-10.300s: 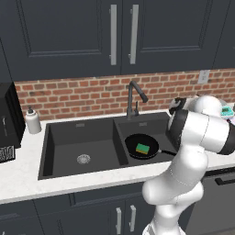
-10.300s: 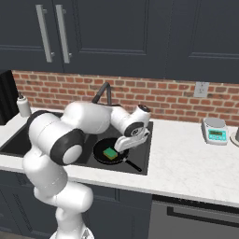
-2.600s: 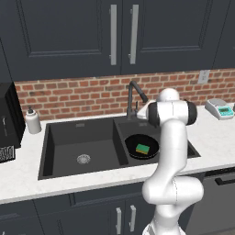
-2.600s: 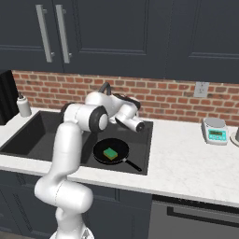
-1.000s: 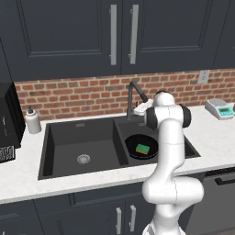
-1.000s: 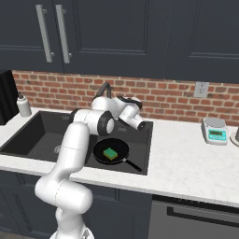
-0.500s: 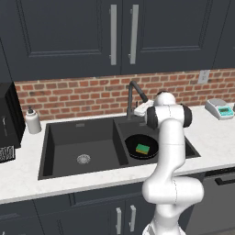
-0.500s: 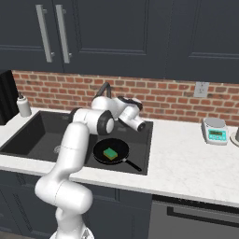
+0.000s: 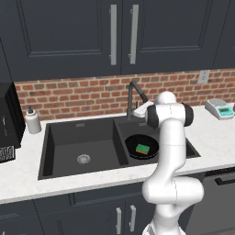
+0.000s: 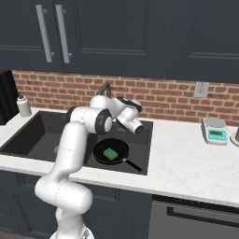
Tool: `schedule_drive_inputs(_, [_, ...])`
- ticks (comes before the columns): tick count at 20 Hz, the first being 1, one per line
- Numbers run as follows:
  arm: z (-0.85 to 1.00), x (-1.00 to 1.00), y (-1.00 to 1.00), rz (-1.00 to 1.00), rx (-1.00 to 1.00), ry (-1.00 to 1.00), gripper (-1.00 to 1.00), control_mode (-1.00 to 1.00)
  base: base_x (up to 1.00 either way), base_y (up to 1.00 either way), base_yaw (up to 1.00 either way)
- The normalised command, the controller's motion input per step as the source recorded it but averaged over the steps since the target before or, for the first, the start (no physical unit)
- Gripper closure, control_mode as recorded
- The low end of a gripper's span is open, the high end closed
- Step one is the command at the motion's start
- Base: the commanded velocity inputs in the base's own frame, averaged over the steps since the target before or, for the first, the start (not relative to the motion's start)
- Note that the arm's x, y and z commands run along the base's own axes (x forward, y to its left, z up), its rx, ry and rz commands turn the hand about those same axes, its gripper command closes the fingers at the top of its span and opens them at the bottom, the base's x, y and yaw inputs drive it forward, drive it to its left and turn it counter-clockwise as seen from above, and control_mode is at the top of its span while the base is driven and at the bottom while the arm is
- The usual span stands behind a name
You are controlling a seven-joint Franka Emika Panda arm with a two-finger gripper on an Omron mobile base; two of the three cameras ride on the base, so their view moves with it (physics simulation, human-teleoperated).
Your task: Pick the pan and sponge and place them into the sink. Then turn on the water.
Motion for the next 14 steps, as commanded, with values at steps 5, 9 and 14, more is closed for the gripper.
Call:
schedule_drive_inputs(5, [0.07, 0.00, 0.15, -0.03, 0.01, 0.00, -1.00, -1.00, 0.00, 0.00, 0.00])
schedule_drive_inputs(9, [0.04, 0.01, 0.05, -0.04, 0.00, 0.00, -1.00, -1.00, 0.00, 0.00, 0.00])
schedule_drive_inputs(14, [0.09, 0.05, 0.00, -0.05, 0.00, 0.00, -1.00, -1.00, 0.00, 0.00, 0.00])
